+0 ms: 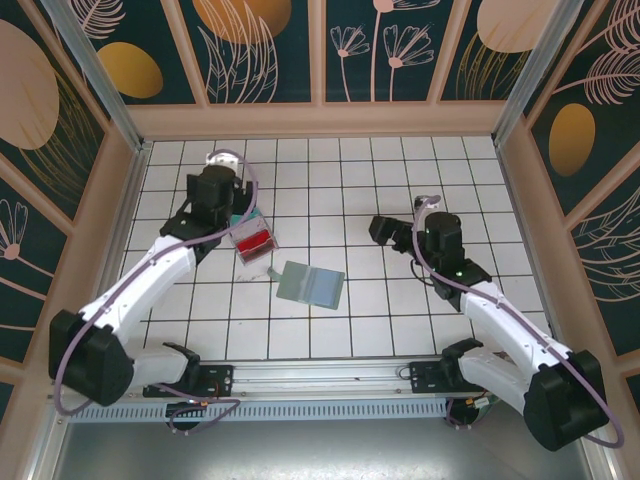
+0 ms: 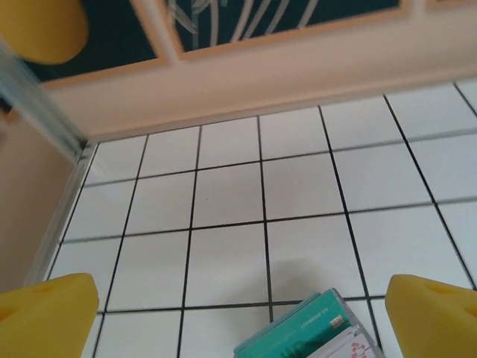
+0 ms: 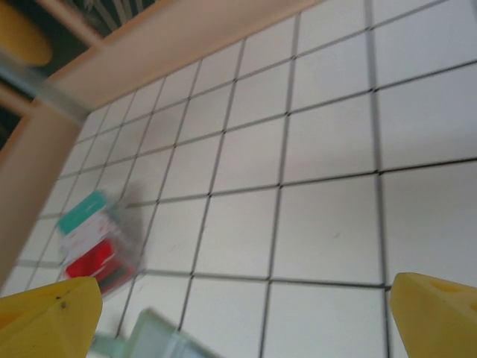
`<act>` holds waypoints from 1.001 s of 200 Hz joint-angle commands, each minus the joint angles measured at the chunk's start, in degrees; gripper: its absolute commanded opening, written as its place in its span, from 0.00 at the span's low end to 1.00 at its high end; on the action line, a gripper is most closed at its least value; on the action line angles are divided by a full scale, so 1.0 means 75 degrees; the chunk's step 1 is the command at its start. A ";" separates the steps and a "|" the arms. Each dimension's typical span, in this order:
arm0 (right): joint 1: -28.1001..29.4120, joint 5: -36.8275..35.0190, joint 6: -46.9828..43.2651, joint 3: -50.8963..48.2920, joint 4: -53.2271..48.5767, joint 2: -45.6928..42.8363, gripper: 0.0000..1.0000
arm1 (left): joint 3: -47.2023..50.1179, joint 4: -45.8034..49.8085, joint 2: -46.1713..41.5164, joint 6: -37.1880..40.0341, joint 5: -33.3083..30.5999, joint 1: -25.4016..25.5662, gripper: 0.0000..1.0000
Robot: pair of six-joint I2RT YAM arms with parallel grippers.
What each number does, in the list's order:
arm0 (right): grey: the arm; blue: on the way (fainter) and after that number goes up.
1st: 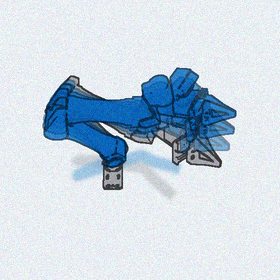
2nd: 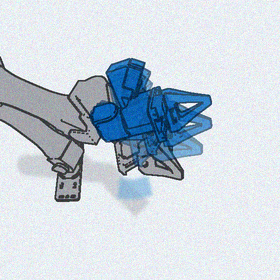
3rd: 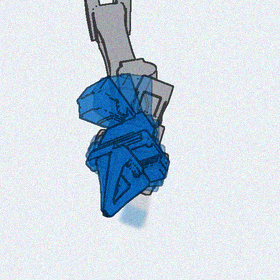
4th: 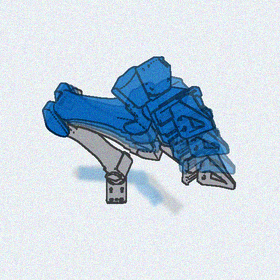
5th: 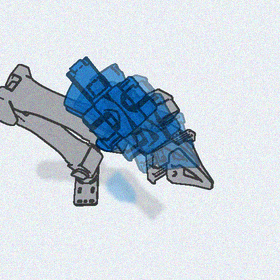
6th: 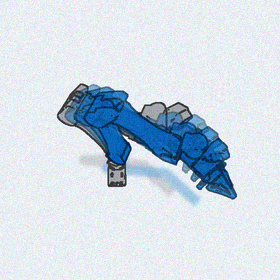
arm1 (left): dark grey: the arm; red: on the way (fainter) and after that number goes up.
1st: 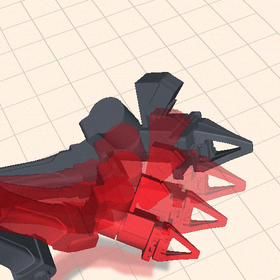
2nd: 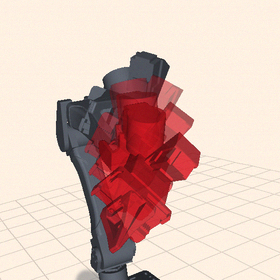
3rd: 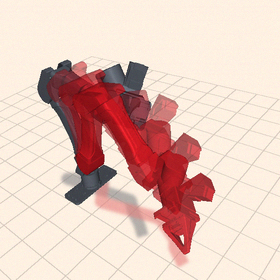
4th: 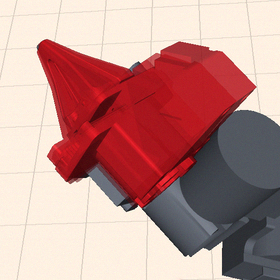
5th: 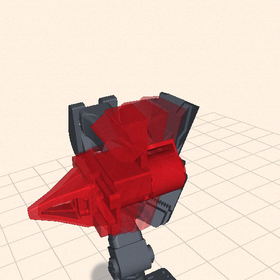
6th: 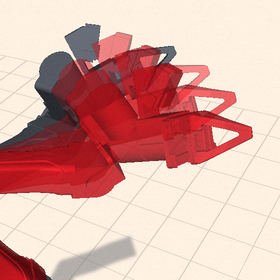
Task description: Take the credit cards out of the card holder
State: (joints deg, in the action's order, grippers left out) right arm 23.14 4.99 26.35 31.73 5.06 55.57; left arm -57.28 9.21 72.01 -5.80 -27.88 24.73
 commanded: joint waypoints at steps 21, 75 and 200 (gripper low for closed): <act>-0.0095 -0.2536 -0.0801 -0.0380 0.0606 -0.0191 0.99 | 0.1346 0.0058 -0.0578 -0.3172 -0.2648 -0.0051 0.99; -0.0554 -0.4249 -0.1966 -0.0656 0.1712 0.0550 0.99 | 0.2391 -0.1062 -0.0508 -0.2561 -0.3413 -0.0142 0.99; -0.2859 -0.2757 -0.3010 -0.1136 0.5790 0.3585 0.99 | 0.3862 -0.6329 0.1751 -0.1731 -0.1623 -0.2559 0.99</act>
State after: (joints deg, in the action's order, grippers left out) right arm 2.90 -20.03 4.75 25.28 37.71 80.12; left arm -29.91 -25.02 83.42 -22.59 -43.70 6.13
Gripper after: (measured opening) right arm 0.988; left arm 0.988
